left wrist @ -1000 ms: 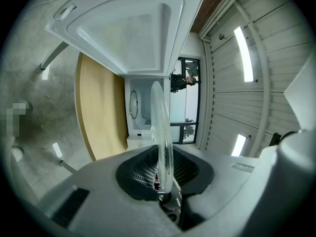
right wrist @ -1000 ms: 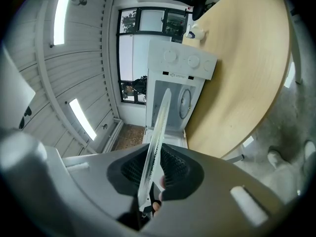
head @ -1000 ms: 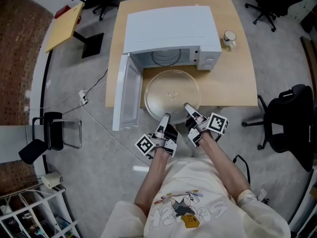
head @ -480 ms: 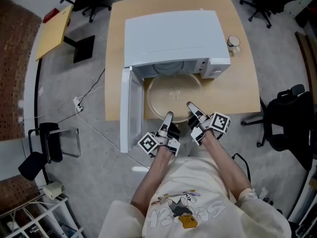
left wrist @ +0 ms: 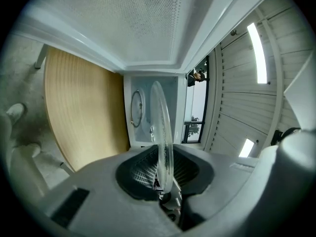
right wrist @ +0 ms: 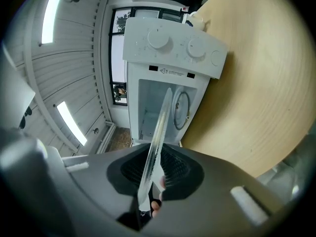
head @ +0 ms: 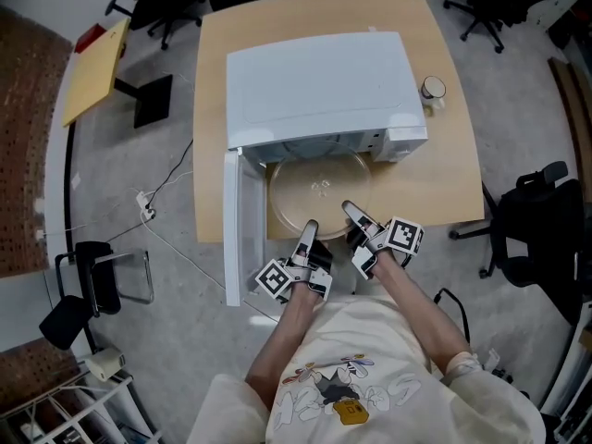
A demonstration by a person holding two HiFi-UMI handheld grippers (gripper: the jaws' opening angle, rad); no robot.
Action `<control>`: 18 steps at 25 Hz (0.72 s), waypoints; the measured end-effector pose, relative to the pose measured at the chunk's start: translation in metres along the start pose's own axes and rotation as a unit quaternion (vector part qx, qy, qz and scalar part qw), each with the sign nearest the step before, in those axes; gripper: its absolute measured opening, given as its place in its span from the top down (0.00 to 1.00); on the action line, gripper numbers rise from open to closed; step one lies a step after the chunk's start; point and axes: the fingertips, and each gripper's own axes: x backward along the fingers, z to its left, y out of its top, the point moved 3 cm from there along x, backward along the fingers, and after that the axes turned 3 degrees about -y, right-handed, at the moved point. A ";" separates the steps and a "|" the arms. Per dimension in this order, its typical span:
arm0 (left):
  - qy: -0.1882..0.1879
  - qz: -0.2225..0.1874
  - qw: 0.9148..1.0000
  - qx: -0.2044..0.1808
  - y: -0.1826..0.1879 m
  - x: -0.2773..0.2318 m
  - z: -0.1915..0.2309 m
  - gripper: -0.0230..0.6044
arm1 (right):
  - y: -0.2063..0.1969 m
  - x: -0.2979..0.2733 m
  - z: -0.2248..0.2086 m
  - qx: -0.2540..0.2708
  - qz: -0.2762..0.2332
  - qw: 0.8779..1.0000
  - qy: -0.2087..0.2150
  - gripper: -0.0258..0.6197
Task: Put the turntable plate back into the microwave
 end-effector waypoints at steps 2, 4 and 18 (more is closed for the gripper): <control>0.002 0.000 1.000 -0.008 0.002 -0.001 0.005 0.88 | 0.003 0.000 -0.005 0.007 0.005 1.000 -0.002 0.87; -0.006 0.001 1.000 -0.012 0.005 -0.011 0.004 0.87 | 0.010 -0.002 -0.011 0.006 0.004 1.000 -0.013 0.87; -0.030 -0.062 0.998 0.001 0.042 -0.065 0.022 0.86 | 0.039 -0.048 -0.012 0.021 0.028 0.999 -0.001 0.79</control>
